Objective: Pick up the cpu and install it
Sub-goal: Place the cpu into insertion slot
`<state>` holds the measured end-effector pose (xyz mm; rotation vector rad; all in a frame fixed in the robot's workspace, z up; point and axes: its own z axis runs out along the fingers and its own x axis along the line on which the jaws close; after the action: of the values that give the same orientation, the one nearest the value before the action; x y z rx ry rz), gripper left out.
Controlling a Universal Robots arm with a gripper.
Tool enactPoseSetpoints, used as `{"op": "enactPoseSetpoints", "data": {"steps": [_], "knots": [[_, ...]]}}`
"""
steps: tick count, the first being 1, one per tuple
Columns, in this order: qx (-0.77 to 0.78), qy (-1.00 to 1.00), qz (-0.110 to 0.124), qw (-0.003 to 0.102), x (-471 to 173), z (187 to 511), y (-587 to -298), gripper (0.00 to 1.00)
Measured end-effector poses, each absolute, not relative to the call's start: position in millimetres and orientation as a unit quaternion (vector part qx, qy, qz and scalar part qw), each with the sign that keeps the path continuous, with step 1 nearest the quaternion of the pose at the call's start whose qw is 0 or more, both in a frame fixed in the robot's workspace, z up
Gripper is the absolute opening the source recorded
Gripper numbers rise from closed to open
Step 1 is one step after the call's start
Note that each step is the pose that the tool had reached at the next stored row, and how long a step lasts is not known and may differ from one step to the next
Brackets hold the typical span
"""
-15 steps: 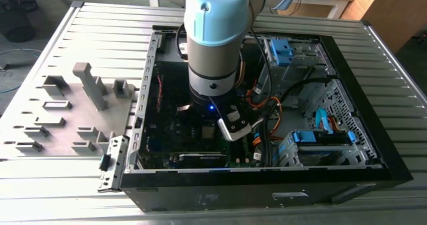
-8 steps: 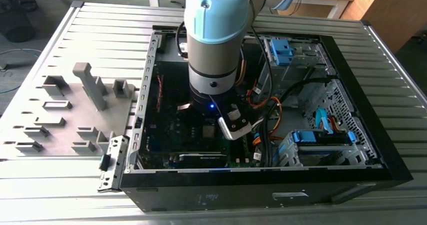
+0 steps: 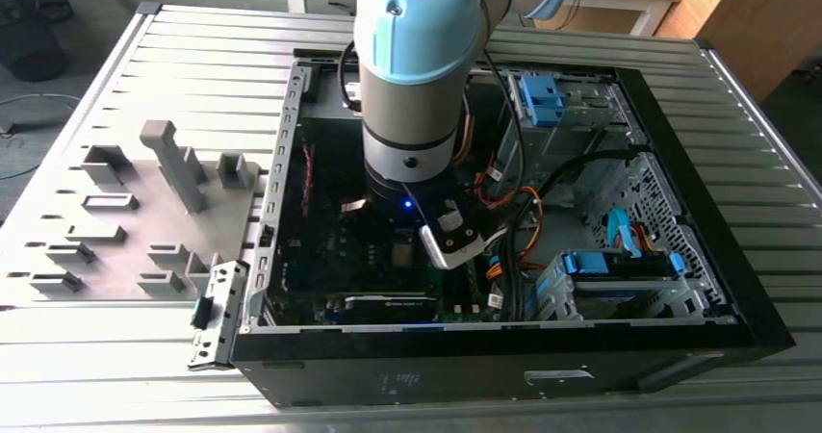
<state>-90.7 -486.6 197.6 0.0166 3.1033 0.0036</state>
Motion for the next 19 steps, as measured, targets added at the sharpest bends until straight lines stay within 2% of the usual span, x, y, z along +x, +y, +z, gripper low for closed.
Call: {"op": "enactPoseSetpoints", "data": {"steps": [16, 18, 19], "knots": [[0.024, 1.000, 0.001, 0.019, -88.7, 197.3, -486.7, 0.38], [0.025, 1.000, 0.001, 0.019, -88.7, 197.3, -486.7, 0.40], [0.025, 1.000, 0.001, 0.019, -88.7, 197.3, -486.7, 0.45]]}}
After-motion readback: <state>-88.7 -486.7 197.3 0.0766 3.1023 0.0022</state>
